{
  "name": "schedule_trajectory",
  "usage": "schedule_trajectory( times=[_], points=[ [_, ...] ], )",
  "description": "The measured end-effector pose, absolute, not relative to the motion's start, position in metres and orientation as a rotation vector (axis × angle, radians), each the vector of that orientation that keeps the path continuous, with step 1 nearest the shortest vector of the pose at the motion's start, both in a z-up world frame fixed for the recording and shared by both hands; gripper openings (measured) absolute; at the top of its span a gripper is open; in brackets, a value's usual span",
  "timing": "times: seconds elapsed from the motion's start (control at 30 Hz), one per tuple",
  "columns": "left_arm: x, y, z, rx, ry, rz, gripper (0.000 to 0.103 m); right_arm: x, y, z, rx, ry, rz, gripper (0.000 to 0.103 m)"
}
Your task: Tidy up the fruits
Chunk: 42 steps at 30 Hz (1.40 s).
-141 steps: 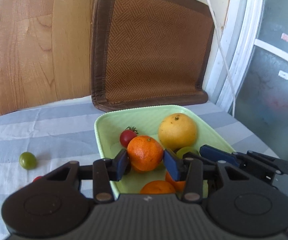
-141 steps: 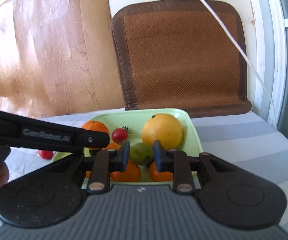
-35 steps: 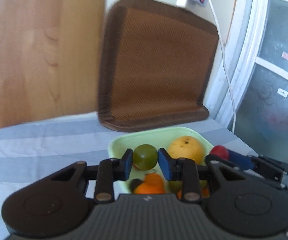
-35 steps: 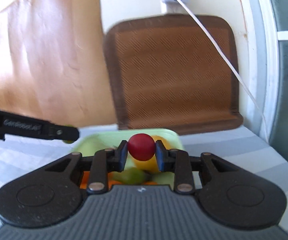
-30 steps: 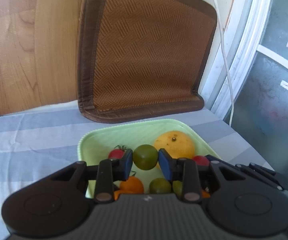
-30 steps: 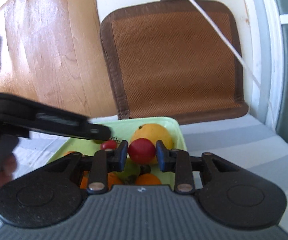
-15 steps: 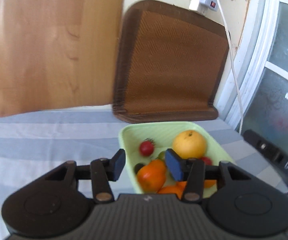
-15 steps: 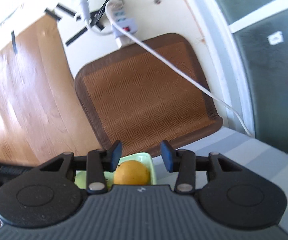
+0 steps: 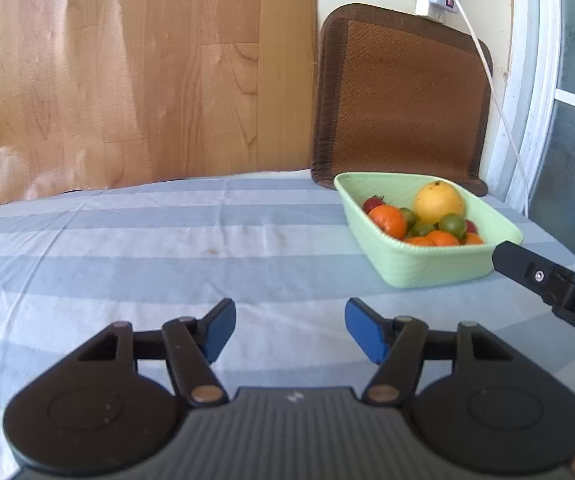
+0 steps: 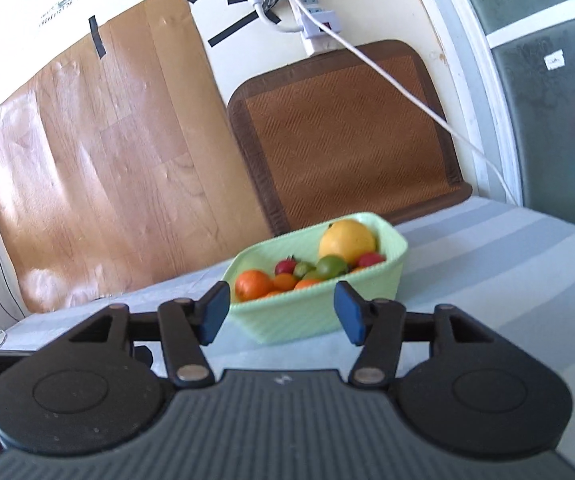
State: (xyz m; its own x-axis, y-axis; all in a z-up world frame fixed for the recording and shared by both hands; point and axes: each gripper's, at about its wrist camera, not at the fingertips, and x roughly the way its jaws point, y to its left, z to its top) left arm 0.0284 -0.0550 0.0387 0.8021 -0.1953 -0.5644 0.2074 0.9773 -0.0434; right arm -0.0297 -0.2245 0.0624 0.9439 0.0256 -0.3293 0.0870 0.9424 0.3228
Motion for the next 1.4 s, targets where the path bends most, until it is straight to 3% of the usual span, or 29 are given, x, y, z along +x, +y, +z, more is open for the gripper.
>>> schedule_trajectory(
  times=[0.13, 0.2, 0.27, 0.33, 0.43, 1.4],
  points=[
    [0.019, -0.045, 0.034, 0.026, 0.603, -0.192, 0.065, -0.032, -0.217, 0.060, 0.354, 0.376, -0.055, 0.063],
    [0.014, -0.042, 0.032, 0.033, 0.592, -0.173, 0.074, -0.032, -0.215, 0.059, 0.353, 0.387, -0.066, 0.063],
    [0.011, -0.040, 0.032, 0.047, 0.568, -0.149, 0.092, -0.033, -0.212, 0.059, 0.339, 0.394, -0.079, 0.064],
    [0.009, -0.040, 0.032, 0.063, 0.546, -0.132, 0.093, -0.034, -0.211, 0.057, 0.325, 0.399, -0.094, 0.064],
    [0.008, -0.042, 0.030, 0.077, 0.535, -0.112, 0.103, -0.031, -0.212, 0.052, 0.312, 0.417, -0.120, 0.064],
    [0.020, -0.044, 0.013, 0.098, 0.575, -0.085, 0.103, -0.021, -0.231, 0.041, 0.434, 0.451, -0.114, 0.072]
  ],
)
